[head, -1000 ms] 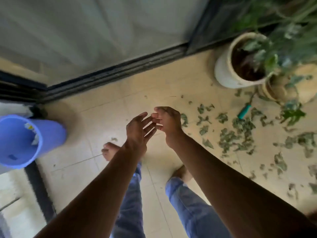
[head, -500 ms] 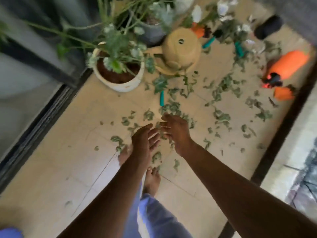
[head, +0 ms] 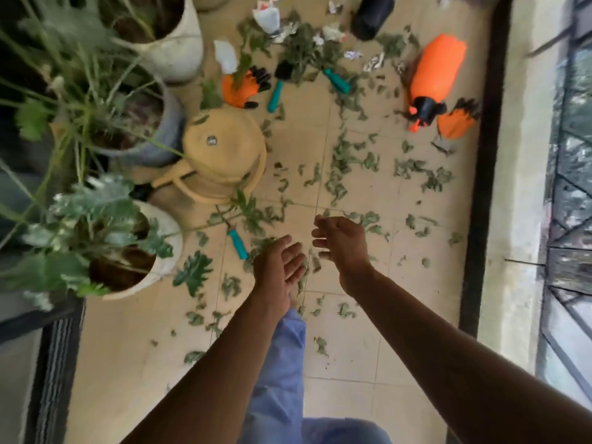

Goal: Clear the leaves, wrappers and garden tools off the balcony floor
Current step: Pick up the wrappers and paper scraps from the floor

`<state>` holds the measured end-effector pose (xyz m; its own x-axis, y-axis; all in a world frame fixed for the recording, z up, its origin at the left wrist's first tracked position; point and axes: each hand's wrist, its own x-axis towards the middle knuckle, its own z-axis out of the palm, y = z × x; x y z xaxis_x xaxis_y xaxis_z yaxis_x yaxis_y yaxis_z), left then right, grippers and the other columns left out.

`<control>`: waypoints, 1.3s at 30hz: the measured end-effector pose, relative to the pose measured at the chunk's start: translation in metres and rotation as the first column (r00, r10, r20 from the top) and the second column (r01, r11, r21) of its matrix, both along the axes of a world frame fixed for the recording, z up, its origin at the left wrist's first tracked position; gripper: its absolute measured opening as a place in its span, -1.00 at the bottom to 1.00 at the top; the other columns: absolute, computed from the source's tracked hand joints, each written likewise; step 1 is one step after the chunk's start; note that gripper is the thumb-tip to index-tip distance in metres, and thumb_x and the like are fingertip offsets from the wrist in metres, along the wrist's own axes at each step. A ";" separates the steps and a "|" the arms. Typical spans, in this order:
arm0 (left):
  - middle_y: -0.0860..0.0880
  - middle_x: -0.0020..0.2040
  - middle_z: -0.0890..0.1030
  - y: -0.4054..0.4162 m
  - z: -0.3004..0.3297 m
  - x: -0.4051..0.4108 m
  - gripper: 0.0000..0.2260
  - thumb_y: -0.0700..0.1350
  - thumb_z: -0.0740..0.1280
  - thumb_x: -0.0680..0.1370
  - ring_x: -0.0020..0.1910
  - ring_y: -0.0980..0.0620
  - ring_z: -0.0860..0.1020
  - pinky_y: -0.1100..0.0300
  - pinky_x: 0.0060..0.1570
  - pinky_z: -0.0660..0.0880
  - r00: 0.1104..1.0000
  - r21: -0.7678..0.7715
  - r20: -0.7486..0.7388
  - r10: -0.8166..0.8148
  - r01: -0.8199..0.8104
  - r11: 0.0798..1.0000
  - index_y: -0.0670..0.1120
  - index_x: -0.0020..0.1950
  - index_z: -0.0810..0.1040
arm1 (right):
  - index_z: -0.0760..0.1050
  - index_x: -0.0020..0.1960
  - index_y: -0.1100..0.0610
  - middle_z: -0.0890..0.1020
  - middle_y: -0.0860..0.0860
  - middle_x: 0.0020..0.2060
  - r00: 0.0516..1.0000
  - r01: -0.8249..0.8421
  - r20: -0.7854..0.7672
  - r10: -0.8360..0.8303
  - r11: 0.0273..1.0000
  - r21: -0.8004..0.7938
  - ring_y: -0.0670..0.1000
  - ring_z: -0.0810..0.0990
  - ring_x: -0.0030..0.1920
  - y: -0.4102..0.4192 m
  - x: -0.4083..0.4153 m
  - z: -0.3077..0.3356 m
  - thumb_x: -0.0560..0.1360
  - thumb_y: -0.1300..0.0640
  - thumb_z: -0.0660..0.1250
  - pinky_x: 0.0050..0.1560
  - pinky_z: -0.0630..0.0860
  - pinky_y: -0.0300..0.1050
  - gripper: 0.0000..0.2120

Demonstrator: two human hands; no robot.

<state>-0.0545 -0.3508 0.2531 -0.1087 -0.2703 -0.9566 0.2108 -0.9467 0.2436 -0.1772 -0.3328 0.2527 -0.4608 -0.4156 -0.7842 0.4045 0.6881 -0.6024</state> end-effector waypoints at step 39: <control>-0.12 0.11 0.64 -0.406 -0.069 -0.419 -0.79 -0.08 0.27 0.69 0.00 -0.07 0.59 0.01 0.07 0.55 0.891 0.016 0.162 -0.424 0.427 0.904 -0.13 0.23 0.60 | 0.62 -0.16 0.14 0.69 0.17 -0.21 0.915 -0.128 -0.358 0.184 0.976 0.174 0.27 0.66 -0.12 -0.359 -0.405 -0.098 0.45 0.17 0.31 -0.10 0.60 0.30 -0.89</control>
<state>-0.4736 -0.7570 0.1839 -0.0656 -0.2504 -0.9659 -0.2536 -0.9320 0.2589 -0.5824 -0.6916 0.1549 -0.6680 -0.4015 -0.6266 0.0526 0.8145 -0.5778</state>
